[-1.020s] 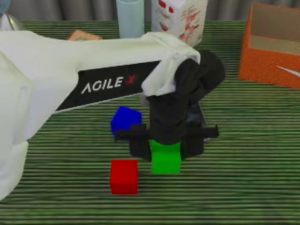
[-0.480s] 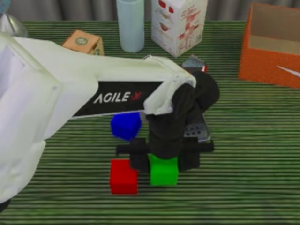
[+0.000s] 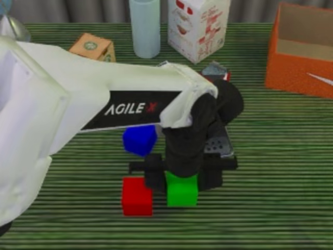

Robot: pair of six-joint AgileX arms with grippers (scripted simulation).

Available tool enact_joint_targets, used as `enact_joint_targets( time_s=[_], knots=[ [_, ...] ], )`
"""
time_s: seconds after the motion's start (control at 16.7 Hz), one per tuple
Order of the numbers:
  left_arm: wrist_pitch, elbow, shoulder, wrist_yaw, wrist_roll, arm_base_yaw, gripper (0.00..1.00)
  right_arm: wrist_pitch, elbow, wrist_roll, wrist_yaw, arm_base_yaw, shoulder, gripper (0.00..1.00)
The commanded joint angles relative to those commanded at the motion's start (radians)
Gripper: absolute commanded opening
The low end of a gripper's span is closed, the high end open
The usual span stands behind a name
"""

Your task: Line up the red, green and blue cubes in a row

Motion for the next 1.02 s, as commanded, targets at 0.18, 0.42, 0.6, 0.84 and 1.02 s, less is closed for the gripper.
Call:
enact_joint_targets(
  time_s=[0.18, 0.42, 0.6, 0.84, 1.02],
  knots=[
    [0.000, 0.000, 0.000, 0.000, 0.000, 0.000, 0.83, 0.000, 0.000, 0.000, 0.000, 0.000, 0.000, 1.00],
    [0.000, 0.000, 0.000, 0.000, 0.000, 0.000, 1.00, 0.000, 0.000, 0.000, 0.000, 0.000, 0.000, 1.00],
    [0.000, 0.000, 0.000, 0.000, 0.000, 0.000, 1.00, 0.000, 0.000, 0.000, 0.000, 0.000, 0.000, 1.00],
    [0.000, 0.000, -0.001, 0.000, 0.000, 0.001, 1.00, 0.000, 0.000, 0.000, 0.000, 0.000, 0.000, 1.00],
    [-0.042, 0.032, -0.011, 0.000, -0.003, 0.005, 1.00, 0.000, 0.000, 0.000, 0.000, 0.000, 0.000, 1.00]
  ],
)
